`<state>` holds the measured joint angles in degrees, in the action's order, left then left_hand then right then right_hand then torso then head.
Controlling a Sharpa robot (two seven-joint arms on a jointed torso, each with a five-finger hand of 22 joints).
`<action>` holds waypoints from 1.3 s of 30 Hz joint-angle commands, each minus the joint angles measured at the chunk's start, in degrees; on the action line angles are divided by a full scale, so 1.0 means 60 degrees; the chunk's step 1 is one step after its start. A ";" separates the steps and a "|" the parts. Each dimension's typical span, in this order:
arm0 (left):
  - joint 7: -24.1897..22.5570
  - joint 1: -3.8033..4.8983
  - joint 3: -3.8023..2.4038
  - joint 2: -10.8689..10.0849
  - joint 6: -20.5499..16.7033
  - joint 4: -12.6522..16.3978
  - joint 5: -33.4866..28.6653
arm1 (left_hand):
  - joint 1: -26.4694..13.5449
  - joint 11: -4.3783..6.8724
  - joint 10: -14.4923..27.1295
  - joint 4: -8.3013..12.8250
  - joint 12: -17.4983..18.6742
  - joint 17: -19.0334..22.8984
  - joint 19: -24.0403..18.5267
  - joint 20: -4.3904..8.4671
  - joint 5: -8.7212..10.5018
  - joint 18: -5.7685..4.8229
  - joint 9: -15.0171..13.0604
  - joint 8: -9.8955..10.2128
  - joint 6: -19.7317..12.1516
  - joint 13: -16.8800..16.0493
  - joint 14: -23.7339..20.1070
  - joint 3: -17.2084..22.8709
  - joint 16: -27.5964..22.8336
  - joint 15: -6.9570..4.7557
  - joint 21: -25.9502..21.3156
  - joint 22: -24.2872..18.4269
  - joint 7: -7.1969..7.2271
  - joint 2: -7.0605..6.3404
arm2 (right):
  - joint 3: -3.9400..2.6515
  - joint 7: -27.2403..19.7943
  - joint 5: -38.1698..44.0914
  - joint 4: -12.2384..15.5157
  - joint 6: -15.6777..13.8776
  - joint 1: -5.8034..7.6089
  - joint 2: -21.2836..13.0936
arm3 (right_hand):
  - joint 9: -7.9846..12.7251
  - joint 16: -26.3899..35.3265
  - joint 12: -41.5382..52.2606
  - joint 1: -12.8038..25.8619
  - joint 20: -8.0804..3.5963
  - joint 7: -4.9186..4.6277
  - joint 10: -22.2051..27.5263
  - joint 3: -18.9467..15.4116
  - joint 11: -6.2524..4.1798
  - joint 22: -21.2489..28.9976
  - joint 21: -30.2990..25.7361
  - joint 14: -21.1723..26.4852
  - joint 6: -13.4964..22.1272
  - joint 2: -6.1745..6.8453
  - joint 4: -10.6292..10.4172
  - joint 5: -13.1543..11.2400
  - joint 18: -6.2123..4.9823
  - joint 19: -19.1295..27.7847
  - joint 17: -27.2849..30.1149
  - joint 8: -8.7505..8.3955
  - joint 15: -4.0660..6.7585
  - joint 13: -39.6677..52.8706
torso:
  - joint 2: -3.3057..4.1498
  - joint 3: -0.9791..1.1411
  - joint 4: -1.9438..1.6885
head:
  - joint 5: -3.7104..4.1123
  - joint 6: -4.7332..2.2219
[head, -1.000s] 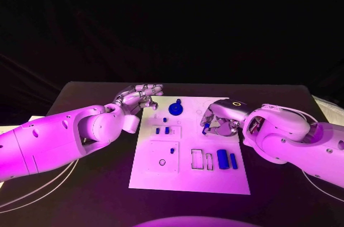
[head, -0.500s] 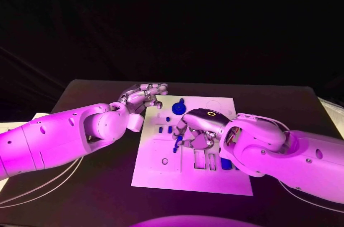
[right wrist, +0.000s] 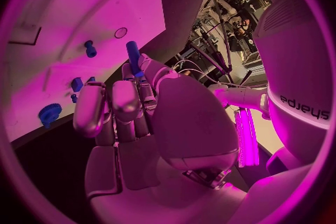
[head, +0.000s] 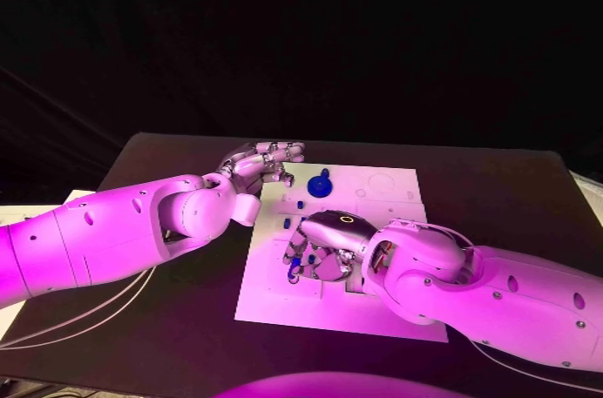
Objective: Assemble the parts on the task board
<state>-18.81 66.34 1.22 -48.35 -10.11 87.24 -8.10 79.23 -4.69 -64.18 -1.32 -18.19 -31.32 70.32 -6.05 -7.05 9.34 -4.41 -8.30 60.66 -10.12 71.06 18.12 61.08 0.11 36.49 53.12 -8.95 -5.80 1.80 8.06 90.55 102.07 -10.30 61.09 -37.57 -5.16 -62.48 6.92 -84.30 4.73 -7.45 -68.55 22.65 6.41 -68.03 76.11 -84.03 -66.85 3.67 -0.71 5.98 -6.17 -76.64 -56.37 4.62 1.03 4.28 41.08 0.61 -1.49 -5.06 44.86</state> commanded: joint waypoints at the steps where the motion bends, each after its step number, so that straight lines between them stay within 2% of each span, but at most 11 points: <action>1: -0.0032 0.0004 -0.0007 0.0023 0.0191 0.0018 0.0040 | -0.0019 0.0008 0.0050 0.0011 -0.0031 0.0010 -0.0006 0.0003 0.0044 0.0097 0.0008 -0.0066 -0.0089 -0.0017 -0.0090 -0.0026 0.0064 0.0009 -0.0034 -0.0011 0.0008 0.0099 | 0.0021 -0.0061 0.0270 -0.0148 0.0180 -0.0043 0.0089 | 0.0008 -0.0016 0.0001 -0.0097 0.0014 -0.0058 -0.0522 0.0404 -0.0468 0.0012 0.0006 -0.0147 -0.0011 -0.0017 0.0350 0.0049 0.0178 -0.0037 0.0006 -0.0064 0.0024 0.0014 | 0.0001 0.0012 0.0004 | -0.0029 0.0029; 9: -0.0025 0.0004 -0.0007 0.0036 0.0186 0.0003 0.0040 | -0.0027 0.0005 0.0063 0.0005 -0.0056 0.0006 -0.0001 0.0002 0.0049 0.0094 0.0008 -0.0075 -0.0093 -0.0024 -0.0090 -0.0045 0.0075 0.0012 -0.0031 -0.0007 0.0004 0.0102 | 0.0074 0.0028 0.0363 -0.0406 0.0379 -0.0124 0.0264 | 0.0009 -0.0032 -0.0010 -0.0084 0.0017 -0.0062 -0.0524 0.0450 -0.0465 0.0002 0.0014 -0.0148 -0.0007 -0.0023 0.0369 0.0062 0.0180 -0.0039 -0.0008 -0.0068 0.0020 0.0017 | 0.0001 0.0012 0.0006 | -0.0054 0.0061; 22: -0.0009 0.0004 -0.0007 0.0032 0.0185 0.0001 0.0040 | -0.0027 0.0005 0.0063 0.0005 -0.0056 0.0006 -0.0001 0.0002 0.0049 0.0094 0.0008 -0.0075 -0.0093 -0.0024 -0.0090 -0.0045 0.0075 0.0012 -0.0031 -0.0007 0.0004 0.0102 | 0.0102 0.0399 0.0636 -0.0560 0.0777 -0.0161 0.0320 | 0.0009 -0.0045 -0.0019 -0.0068 0.0021 -0.0064 -0.0529 0.0498 -0.0462 0.0009 0.0011 -0.0148 -0.0007 -0.0023 0.0393 0.0078 0.0177 -0.0029 -0.0019 -0.0069 0.0017 0.0021 | -0.0001 0.0002 0.0011 | -0.0050 0.0112; 27: -0.0008 0.0004 -0.0007 0.0034 0.0189 0.0004 0.0040 | -0.0027 0.0005 0.0063 0.0005 -0.0056 0.0006 -0.0001 0.0002 0.0049 0.0094 0.0008 -0.0075 -0.0093 -0.0024 -0.0090 -0.0045 0.0075 0.0012 -0.0031 -0.0007 0.0004 0.0102 | 0.0146 0.0458 0.0703 -0.0601 0.0917 -0.0177 0.0422 | 0.0008 -0.0052 -0.0021 -0.0058 0.0023 -0.0063 -0.0536 0.0522 -0.0462 0.0003 0.0016 -0.0149 -0.0013 -0.0025 0.0403 0.0082 0.0178 -0.0030 -0.0025 -0.0066 0.0016 0.0024 | -0.0002 0.0009 0.0008 | -0.0054 0.0121; 34: -0.0003 0.0004 -0.0007 0.0032 0.0188 0.0006 0.0041 | -0.0027 0.0005 0.0063 0.0005 -0.0056 0.0006 -0.0001 0.0002 0.0049 0.0094 0.0008 -0.0075 -0.0093 -0.0024 -0.0090 -0.0045 0.0075 0.0012 -0.0031 -0.0007 0.0004 0.0102 | 0.0204 0.0624 0.0883 -0.0642 0.1170 -0.0207 0.0514 | 0.0004 -0.0059 -0.0022 -0.0035 0.0025 -0.0061 -0.0549 0.0547 -0.0463 0.0005 0.0015 -0.0148 -0.0025 -0.0020 0.0416 0.0075 0.0176 -0.0025 -0.0029 -0.0061 0.0015 0.0029 | -0.0006 0.0003 0.0008 | -0.0052 0.0125; 37: -0.0001 0.0004 -0.0007 0.0028 0.0187 0.0009 0.0041 | -0.0027 0.0005 0.0063 0.0005 -0.0056 0.0006 -0.0001 0.0002 0.0049 0.0094 0.0008 -0.0075 -0.0093 -0.0024 -0.0090 -0.0045 0.0075 0.0012 -0.0031 -0.0007 0.0004 0.0102 | 0.0219 0.0674 0.0901 -0.0645 0.1292 -0.0210 0.0524 | 0.0006 -0.0056 -0.0045 0.0054 0.0031 -0.0067 -0.0537 0.0557 -0.0460 0.0021 0.0005 -0.0144 -0.0016 0.0025 0.0422 0.0056 0.0172 -0.0007 -0.0017 -0.0069 0.0009 0.0030 | -0.0005 0.0001 0.0013 | -0.0047 0.0120; 39: 0.0003 0.0004 -0.0007 0.0025 0.0189 0.0009 0.0041 | -0.0027 0.0005 0.0063 0.0005 -0.0056 0.0006 -0.0001 0.0002 0.0049 0.0094 0.0008 -0.0075 -0.0093 -0.0024 -0.0090 -0.0045 0.0075 0.0012 -0.0031 -0.0007 0.0004 0.0102 | 0.0226 0.0673 0.0875 -0.0639 0.1358 -0.0211 0.0522 | 0.0058 -0.0046 -0.0195 0.0205 0.0055 -0.0134 -0.0304 0.0548 -0.0395 0.0103 -0.0050 -0.0133 0.0204 0.0138 0.0420 0.0114 0.0156 0.0057 0.0005 -0.0167 -0.0042 -0.0016 | -0.0003 0.0003 0.0012 | -0.0043 0.0121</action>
<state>-18.61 66.35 1.22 -48.25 -10.02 87.19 -8.06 79.23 -4.70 -64.19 -1.32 -18.19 -31.33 70.32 -6.05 -7.05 9.34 -4.41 -8.60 60.66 -10.18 70.88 18.12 61.30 0.31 36.49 53.13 -8.95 -5.80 2.63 10.52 94.79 98.55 -6.28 60.29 -34.46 -4.91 -62.69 6.24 -83.95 4.86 -8.16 -68.51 23.20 6.37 -67.55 76.10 -84.03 -66.05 4.02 -0.62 6.28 -6.17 -76.50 -56.43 3.83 1.03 4.35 41.06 0.63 -1.44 -5.34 45.61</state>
